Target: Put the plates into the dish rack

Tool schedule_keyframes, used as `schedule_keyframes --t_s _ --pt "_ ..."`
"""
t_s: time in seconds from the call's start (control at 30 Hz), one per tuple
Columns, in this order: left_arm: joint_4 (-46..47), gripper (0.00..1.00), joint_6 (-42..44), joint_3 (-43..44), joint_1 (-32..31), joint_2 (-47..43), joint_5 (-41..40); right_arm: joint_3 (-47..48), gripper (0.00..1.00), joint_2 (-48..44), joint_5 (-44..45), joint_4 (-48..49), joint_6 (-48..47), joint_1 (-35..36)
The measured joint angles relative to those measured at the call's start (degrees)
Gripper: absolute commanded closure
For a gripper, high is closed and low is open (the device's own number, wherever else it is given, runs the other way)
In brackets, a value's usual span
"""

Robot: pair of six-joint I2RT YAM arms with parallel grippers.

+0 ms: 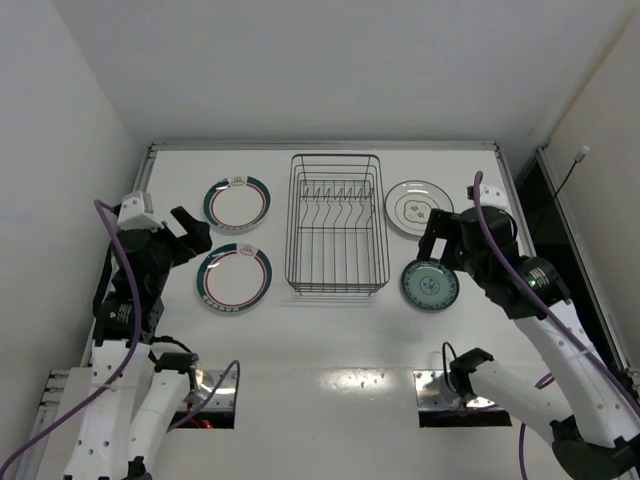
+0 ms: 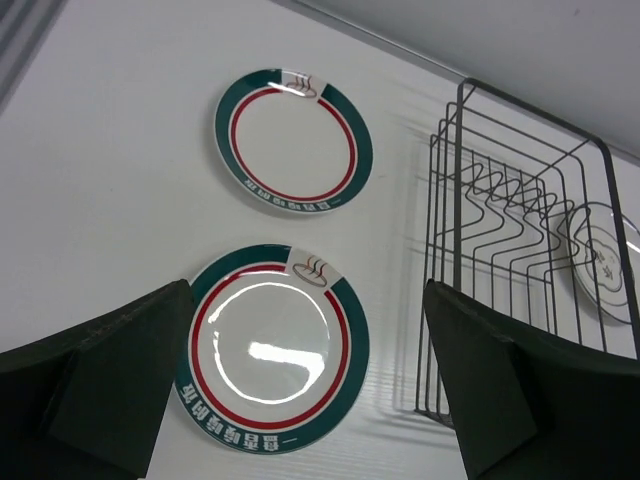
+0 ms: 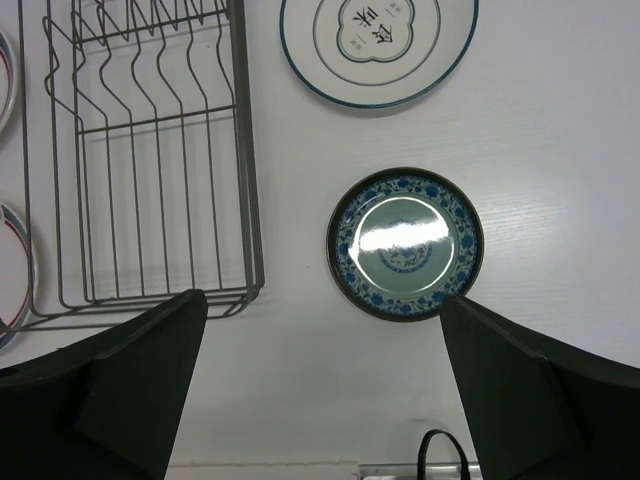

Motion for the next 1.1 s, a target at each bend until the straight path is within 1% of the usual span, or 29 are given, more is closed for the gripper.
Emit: schedule_keyframes --t_s 0.1,0.2,0.33,0.4,0.47,0.5,0.53,0.63,0.7,0.8,1.0,1.1 --pt "0.68 0.00 1.33 -1.03 -0.33 -0.61 0.70 -0.26 0.00 -0.52 -0.11 0.57 -1.16 0.00" --pt "3.48 0.00 2.05 -4.02 -0.35 0.44 5.35 -1.51 0.00 -1.18 -0.22 2.14 -2.14 -0.02" --pt "5.92 0.00 2.08 -6.32 -0.42 4.42 9.68 -5.46 0.00 -0.46 1.73 2.10 -1.20 -1.22" --pt "5.97 0.00 2.36 -6.32 -0.42 7.13 10.14 -7.37 0.00 1.36 1.90 1.95 -0.76 -4.00" --pt "5.88 0.00 2.75 -6.34 -0.44 8.35 10.05 -10.08 0.00 3.56 1.07 2.03 -0.61 -9.01" --pt "5.88 0.00 2.91 -6.34 -0.44 8.39 9.90 -11.72 0.01 4.24 -0.83 2.54 -0.94 -12.68" --pt "5.90 0.00 3.04 -6.34 -0.50 8.37 9.77 -13.51 0.04 4.70 -3.30 3.19 -1.62 -17.75" --pt "5.99 0.00 3.13 -6.32 -0.90 8.26 9.16 -18.78 0.08 6.56 -13.88 5.01 -4.55 -36.59" --pt "5.97 0.00 3.15 -6.34 -1.01 8.26 8.90 -20.85 0.08 9.62 -19.76 5.75 -5.84 -43.15" --pt "5.99 0.00 3.10 -6.34 -1.05 8.26 8.57 -21.97 0.08 15.10 -27.50 6.45 -7.21 -45.48" --pt "5.99 0.00 3.10 -6.32 -1.42 8.26 8.15 -22.64 0.08 23.15 -36.17 12.15 -7.30 -48.85" --pt "5.95 0.00 3.10 -6.32 -1.51 8.28 7.87 -23.54 0.17 27.87 -39.21 15.21 -6.23 -49.20"
